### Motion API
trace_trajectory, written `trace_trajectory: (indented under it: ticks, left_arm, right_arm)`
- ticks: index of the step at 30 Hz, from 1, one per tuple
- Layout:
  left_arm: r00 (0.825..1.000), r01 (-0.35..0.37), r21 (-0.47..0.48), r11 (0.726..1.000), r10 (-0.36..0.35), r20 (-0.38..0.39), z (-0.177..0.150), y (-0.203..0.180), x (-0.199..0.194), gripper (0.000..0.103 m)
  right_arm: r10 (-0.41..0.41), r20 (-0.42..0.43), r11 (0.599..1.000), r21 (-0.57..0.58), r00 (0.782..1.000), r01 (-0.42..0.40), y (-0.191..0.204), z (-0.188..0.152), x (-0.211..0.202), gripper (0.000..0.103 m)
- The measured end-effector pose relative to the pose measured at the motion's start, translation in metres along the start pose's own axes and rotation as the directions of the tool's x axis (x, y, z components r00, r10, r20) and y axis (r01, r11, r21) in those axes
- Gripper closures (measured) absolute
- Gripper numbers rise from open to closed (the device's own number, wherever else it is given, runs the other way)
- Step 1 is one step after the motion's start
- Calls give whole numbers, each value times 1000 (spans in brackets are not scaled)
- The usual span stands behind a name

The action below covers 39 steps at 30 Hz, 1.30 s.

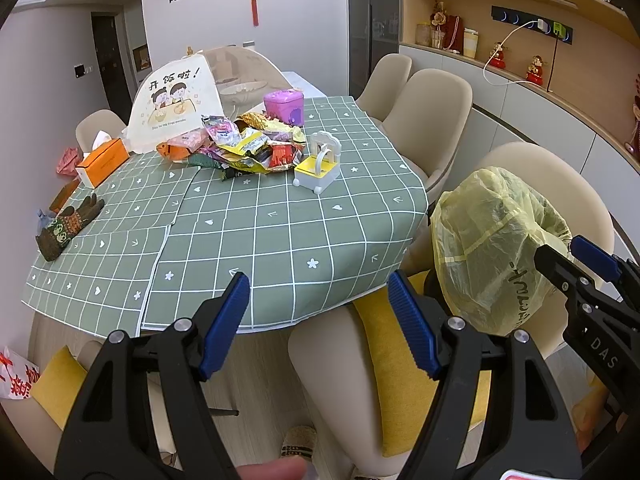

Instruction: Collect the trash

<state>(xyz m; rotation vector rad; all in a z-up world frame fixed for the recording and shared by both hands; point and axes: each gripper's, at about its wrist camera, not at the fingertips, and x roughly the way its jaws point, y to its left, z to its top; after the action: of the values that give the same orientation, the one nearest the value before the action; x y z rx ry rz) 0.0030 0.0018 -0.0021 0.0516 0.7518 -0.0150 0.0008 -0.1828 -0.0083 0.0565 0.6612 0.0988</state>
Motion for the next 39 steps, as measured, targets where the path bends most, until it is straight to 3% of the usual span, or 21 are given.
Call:
trace_trajectory:
  ticks: [39]
  left_arm:
    - [999,3,14,1000,-4,34,4,-5,-11,35]
  right_arm:
    - [-2,10,1000,11,1000,1,0,5,-4,47]
